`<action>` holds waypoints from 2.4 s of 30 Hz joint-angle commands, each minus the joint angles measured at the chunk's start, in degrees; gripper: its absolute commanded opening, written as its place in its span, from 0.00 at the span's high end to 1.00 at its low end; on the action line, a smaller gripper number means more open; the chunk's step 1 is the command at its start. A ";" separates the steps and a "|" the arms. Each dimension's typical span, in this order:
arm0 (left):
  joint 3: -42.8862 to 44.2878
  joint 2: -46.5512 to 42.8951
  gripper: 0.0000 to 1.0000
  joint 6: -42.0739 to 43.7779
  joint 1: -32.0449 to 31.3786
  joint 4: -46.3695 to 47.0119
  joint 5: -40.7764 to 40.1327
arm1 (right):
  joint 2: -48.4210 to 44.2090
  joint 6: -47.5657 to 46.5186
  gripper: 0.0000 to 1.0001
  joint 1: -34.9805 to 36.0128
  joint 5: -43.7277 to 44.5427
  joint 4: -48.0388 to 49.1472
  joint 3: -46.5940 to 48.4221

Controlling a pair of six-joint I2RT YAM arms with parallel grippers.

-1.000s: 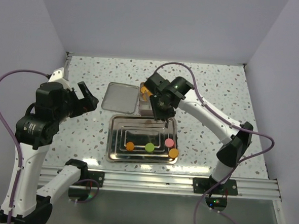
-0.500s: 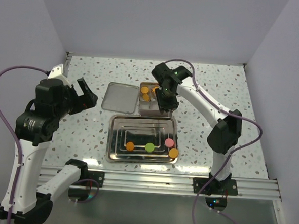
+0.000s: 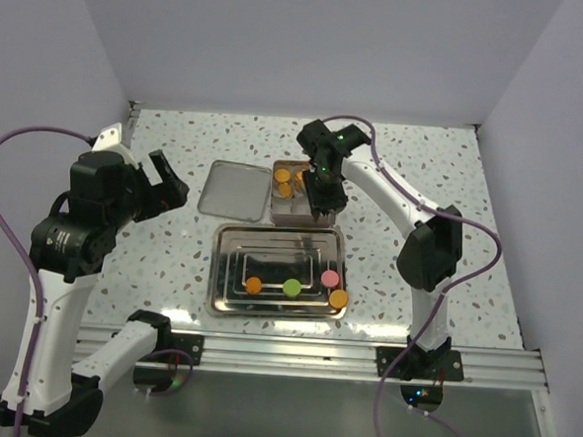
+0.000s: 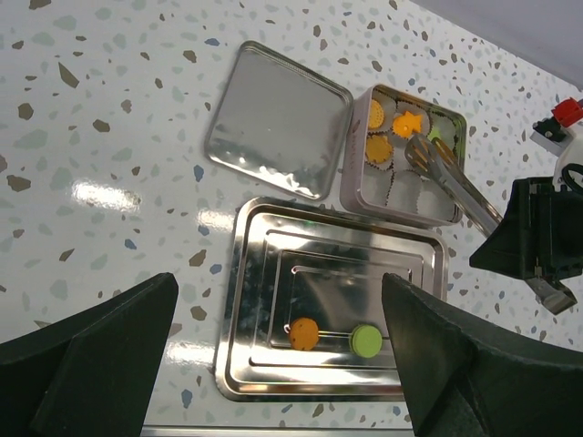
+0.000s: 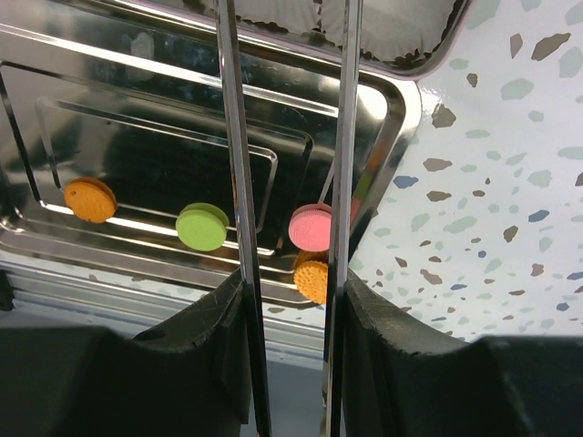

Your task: Pack the cookies

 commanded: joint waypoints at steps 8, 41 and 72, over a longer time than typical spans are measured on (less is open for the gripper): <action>1.62 0.76 0.00 -0.38 -0.26 1.68 -0.88 | 1.28 -2.22 0.62 -1.46 -1.17 0.35 2.24; -0.57 -0.38 0.00 -1.17 -0.26 2.39 -0.35 | -8.63 0.24 0.53 0.82 -1.78 -2.64 2.25; -3.30 -4.16 0.00 -0.73 -0.26 0.72 3.52 | -11.73 16.59 0.52 39.67 2.09 3.43 -21.40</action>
